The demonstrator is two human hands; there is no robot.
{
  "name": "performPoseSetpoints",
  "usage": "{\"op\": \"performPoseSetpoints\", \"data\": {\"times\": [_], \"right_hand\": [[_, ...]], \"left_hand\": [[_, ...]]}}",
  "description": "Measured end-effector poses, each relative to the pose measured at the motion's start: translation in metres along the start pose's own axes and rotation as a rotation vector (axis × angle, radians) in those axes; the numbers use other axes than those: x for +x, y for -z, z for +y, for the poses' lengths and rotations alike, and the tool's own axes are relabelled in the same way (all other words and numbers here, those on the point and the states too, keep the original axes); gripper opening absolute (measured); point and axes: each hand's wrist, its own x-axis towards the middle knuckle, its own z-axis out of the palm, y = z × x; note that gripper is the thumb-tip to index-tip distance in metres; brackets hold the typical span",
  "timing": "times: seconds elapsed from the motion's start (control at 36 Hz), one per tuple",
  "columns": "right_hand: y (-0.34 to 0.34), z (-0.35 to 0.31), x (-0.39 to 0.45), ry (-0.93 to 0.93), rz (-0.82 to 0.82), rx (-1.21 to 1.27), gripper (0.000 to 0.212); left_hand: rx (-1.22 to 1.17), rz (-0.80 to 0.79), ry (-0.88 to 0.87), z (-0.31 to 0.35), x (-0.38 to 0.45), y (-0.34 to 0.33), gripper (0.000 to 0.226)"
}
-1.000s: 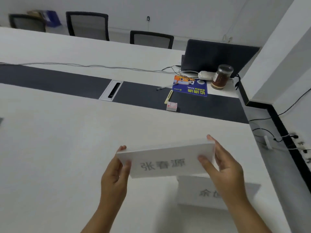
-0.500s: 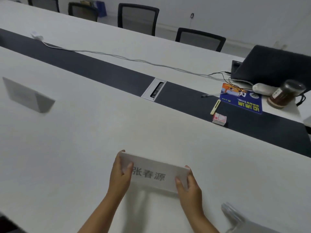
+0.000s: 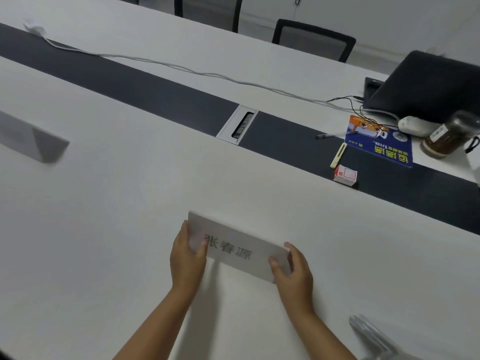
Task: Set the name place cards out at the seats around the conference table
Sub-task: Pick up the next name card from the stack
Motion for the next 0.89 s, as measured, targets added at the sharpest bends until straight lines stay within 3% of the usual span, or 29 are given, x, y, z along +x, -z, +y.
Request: {"op": "performPoseSetpoints", "data": {"times": [0.31,0.89], "right_hand": [[-0.021,-0.010,0.023,0.055,0.011,0.033,0.045],[-0.020,-0.013,0.041,0.051,-0.050,0.076,0.042]], "left_hand": [[0.061,-0.030,-0.032,-0.003,0.043,0.007,0.063],[0.028,-0.020,-0.008,-0.012,0.042,-0.001,0.068]]}}
